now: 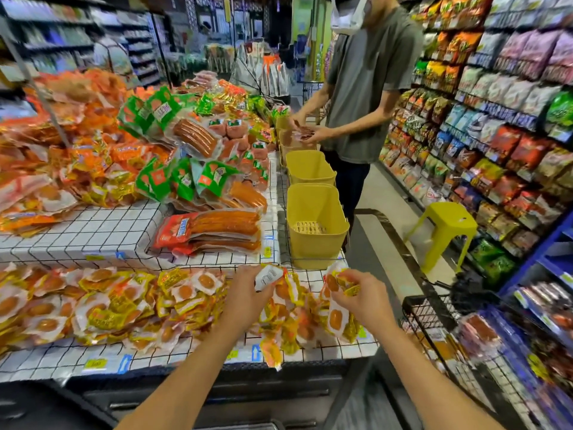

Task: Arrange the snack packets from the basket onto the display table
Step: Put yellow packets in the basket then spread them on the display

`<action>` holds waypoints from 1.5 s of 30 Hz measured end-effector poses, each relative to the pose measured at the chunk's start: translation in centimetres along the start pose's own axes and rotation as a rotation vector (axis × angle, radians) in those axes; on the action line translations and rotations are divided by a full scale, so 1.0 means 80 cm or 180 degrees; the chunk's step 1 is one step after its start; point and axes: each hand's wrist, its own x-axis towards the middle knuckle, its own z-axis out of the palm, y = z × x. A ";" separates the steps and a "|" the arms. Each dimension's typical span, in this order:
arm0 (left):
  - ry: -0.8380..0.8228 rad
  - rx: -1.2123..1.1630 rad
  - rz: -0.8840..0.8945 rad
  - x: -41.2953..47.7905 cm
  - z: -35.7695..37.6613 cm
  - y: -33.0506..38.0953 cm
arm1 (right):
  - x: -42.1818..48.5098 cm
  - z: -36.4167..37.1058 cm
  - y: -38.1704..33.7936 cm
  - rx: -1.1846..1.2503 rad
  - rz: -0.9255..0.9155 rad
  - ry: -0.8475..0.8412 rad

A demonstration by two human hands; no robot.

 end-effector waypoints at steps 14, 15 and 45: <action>-0.0395 0.1250 -0.0249 0.021 0.099 -0.031 | 0.032 0.102 0.075 -0.0548 0.0082 -0.0775; -0.0484 0.1265 -0.0268 0.021 0.103 -0.031 | 0.032 0.103 0.077 -0.0733 0.0064 -0.0762; -0.0716 0.1334 -0.0298 0.026 0.102 -0.030 | 0.039 0.071 0.097 -0.0710 0.0290 -0.1128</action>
